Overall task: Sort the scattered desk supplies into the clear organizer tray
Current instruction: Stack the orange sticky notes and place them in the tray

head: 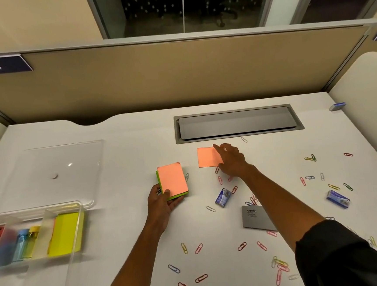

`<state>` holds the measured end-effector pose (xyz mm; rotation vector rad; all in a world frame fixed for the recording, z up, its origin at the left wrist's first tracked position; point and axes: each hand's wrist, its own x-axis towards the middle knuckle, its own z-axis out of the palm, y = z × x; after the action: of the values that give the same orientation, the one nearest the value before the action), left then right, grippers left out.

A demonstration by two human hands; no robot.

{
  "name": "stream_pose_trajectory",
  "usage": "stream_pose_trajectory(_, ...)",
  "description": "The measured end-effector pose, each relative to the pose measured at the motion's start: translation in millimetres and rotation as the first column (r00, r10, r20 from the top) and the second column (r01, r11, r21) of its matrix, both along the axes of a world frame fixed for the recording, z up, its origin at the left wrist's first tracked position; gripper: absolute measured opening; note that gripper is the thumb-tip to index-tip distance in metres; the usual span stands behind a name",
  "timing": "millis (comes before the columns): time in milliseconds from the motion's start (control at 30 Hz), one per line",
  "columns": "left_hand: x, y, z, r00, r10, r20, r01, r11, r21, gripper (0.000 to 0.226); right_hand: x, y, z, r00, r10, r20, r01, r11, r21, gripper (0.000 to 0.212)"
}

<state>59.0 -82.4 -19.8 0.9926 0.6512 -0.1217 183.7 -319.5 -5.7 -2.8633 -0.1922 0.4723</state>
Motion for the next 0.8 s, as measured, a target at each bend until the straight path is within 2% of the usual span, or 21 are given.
stream_pose_trajectory(133, -1, -3, 2, 1.0, -0.003, 0.009, 0.003, 1.0, -0.007, 0.023, 6, -2, 9, 0.995, -0.025, -0.099, 0.02, 0.999, -0.048, 0.083)
stream_pose_trajectory(200, -3, -3, 2, 1.0, -0.009, 0.003, 0.009, 1.0, 0.005, 0.025, 4, -3, 10, 0.992, -0.048, -0.119, 0.041, 0.997, -0.059, 0.081)
stream_pose_trajectory(367, -15, -1, 5, 1.0, -0.001, -0.008, 0.001, 1.0, 0.01, 0.027, -11, 0, 10, 0.988, -0.141, -0.065, 0.146, 0.985, 0.091, 0.065)
stream_pose_trajectory(500, -29, 4, 8, 1.0, 0.008, -0.016, -0.008, 1.0, 0.03, 0.026, -27, 0, 12, 0.974, -0.222, 0.05, 0.206, 0.954, 0.217, 0.023)
stream_pose_trajectory(533, -33, 5, 10, 1.0, 0.013, -0.02, -0.012, 0.999, 0.034, 0.027, -31, 0, 14, 0.962, -0.258, 0.09, 0.23, 0.941, 0.249, 0.018)
stream_pose_trajectory(667, -48, 8, 16, 1.0, 0.023, -0.021, -0.022, 0.998, 0.051, 0.03, -46, -3, 24, 0.938, -0.304, 0.168, 0.238, 0.915, 0.327, 0.017)
stream_pose_trajectory(800, -62, 6, 23, 1.0, 0.017, 0.009, -0.018, 0.996, 0.083, 0.03, -54, -6, 25, 0.947, -0.278, 0.162, 0.217, 0.924, 0.315, 0.019)
